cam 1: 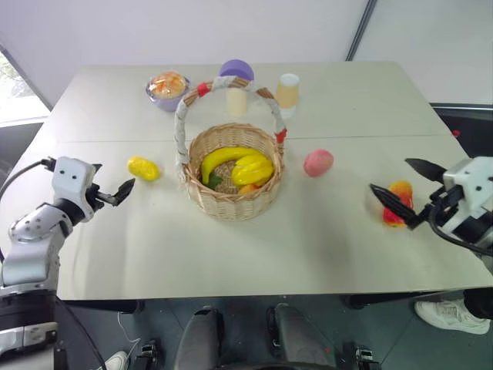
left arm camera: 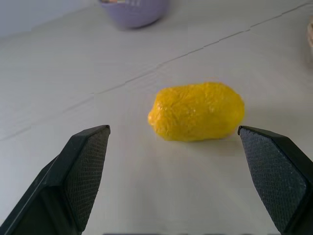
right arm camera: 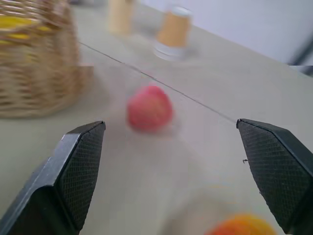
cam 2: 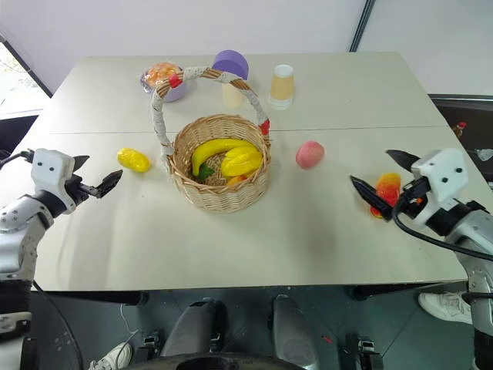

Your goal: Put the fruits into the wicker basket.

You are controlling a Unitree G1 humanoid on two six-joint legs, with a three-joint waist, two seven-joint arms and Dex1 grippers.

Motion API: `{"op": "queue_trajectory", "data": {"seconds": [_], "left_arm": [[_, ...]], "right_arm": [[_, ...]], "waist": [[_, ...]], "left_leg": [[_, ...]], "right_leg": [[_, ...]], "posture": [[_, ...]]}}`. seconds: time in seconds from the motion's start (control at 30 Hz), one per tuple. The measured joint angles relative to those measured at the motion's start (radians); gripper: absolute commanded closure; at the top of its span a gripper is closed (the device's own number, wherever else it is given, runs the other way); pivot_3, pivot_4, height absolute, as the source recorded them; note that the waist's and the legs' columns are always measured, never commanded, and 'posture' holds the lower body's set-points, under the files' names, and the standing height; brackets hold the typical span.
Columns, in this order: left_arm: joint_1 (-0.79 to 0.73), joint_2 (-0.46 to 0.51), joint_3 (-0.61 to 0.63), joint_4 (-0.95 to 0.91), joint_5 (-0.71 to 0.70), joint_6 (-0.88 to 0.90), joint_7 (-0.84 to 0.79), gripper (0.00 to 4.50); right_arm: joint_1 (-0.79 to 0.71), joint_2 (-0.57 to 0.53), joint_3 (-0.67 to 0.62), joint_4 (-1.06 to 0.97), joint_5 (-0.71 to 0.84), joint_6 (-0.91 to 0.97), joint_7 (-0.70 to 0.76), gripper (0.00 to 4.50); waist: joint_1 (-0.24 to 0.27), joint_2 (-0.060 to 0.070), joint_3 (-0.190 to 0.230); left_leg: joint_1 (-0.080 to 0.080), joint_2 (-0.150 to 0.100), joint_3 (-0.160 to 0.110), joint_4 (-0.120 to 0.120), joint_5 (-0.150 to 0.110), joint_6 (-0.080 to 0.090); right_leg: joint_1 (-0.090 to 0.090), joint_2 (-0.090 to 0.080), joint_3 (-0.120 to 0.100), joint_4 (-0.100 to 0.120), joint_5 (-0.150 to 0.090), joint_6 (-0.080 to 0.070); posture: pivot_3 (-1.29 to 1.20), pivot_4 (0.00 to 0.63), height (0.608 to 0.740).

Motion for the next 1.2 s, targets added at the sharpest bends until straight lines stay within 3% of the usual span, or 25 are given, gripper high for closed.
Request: {"op": "queue_trajectory", "data": {"seconds": [0.13, 0.3, 0.63, 0.9, 1.0, 1.13, 1.2], "left_arm": [[-0.025, 0.09, -0.081, 0.04, 0.089, -0.085, -0.062, 0.0], [-0.144, 0.204, -0.253, 0.23, 0.271, -0.309, -0.169, 0.0], [-0.433, 0.158, -0.423, 0.595, 0.45, -0.57, -0.185, 0.0], [-0.618, 0.098, -0.497, 0.855, 0.556, -0.72, -0.126, 0.0], [-0.64, 0.084, -0.499, 0.907, 0.569, -0.743, -0.116, 0.81], [-0.645, 0.075, -0.499, 0.938, 0.575, -0.76, -0.103, 2.58], [-0.645, 0.075, -0.499, 0.941, 0.575, -0.762, -0.098, 2.69]], "right_arm": [[-0.05, -0.024, 0.086, -0.111, 0.064, 0.074, 0.009, 0.01], [-0.189, -0.027, 0.243, -0.216, 0.15, 0.159, 0.007, 0.01], [-0.303, 0.036, 0.434, -0.234, 0.149, 0.183, -0.015, 0.01], [-0.281, 0.088, 0.497, -0.233, 0.074, 0.127, -0.028, 0.01], [-0.28, 0.1, 0.504, -0.233, 0.053, 0.114, -0.031, 0.0], [-0.28, 0.116, 0.517, -0.233, 0.036, 0.111, -0.037, 0.0], [-0.282, 0.119, 0.517, -0.233, 0.029, 0.111, -0.039, 0.0]], "waist": [[-0.002, 0.0, 0.0], [-0.001, 0.0, 0.0], [0.0, -0.002, 0.001], [0.0, -0.002, 0.0], [0.0, -0.002, 0.0], [0.0, -0.002, 0.0], [0.0, -0.003, 0.0]], "left_leg": [[0.0, 0.0, 0.0, 0.0, 0.0, 0.0], [-0.001, 0.001, 0.001, 0.0, 0.0, 0.0], [-0.004, -0.003, 0.001, 0.001, -0.001, 0.001], [-0.004, -0.003, 0.001, 0.002, -0.001, 0.002], [-0.003, -0.003, 0.001, 0.002, -0.001, 0.002], [-0.003, -0.003, 0.001, 0.002, -0.001, 0.002], [-0.003, -0.003, 0.001, 0.002, -0.001, 0.002]], "right_leg": [[0.0, 0.0, 0.0, 0.0, 0.0, 0.0], [-0.001, 0.001, -0.001, 0.0, 0.0, -0.001], [-0.002, 0.0, -0.003, 0.0, 0.0, 0.0], [-0.002, 0.001, -0.004, 0.001, 0.0, 0.001], [-0.002, 0.001, -0.004, 0.002, 0.0, 0.001], [-0.002, 0.001, -0.004, 0.002, 0.0, 0.001], [-0.002, 0.001, -0.004, 0.002, 0.0, 0.001]], "posture": [[0.0, 0.15, 0.74], [0.0, 0.15, 0.74], [0.0, 0.15, 0.74], [0.0, 0.15, 0.74], [0.0, 0.15, 0.74], [0.0, 0.15, 0.74], [0.0, 0.15, 0.74]]}}
